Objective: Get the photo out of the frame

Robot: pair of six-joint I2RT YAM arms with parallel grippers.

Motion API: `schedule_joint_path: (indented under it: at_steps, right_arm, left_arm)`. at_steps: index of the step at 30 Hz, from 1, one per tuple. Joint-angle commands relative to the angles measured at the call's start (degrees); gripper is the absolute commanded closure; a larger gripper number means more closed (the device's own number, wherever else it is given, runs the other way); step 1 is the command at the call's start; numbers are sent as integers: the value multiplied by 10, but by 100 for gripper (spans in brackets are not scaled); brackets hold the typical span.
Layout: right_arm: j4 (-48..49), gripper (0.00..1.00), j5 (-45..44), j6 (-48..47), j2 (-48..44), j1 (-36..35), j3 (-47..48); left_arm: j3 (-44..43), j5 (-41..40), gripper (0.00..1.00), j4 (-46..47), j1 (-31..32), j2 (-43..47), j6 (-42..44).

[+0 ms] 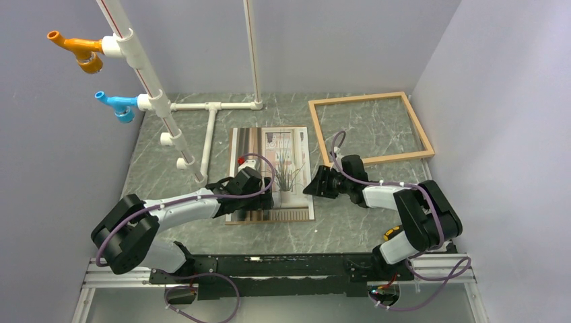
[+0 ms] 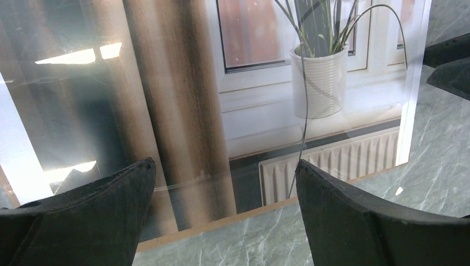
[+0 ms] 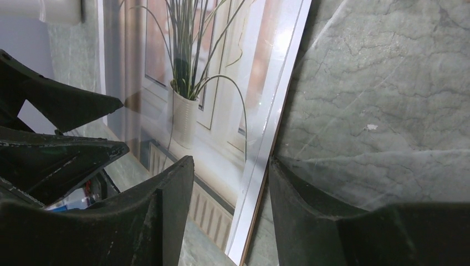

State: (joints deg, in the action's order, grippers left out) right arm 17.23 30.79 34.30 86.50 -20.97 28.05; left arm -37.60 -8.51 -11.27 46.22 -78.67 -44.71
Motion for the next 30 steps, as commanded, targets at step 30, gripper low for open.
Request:
schedule_joint_path:
  at_steps: [30]
  right_arm:
    - [148,50,127,44,-18,-4,-27]
  left_arm:
    - [13,10,1,27,12,-33,-17]
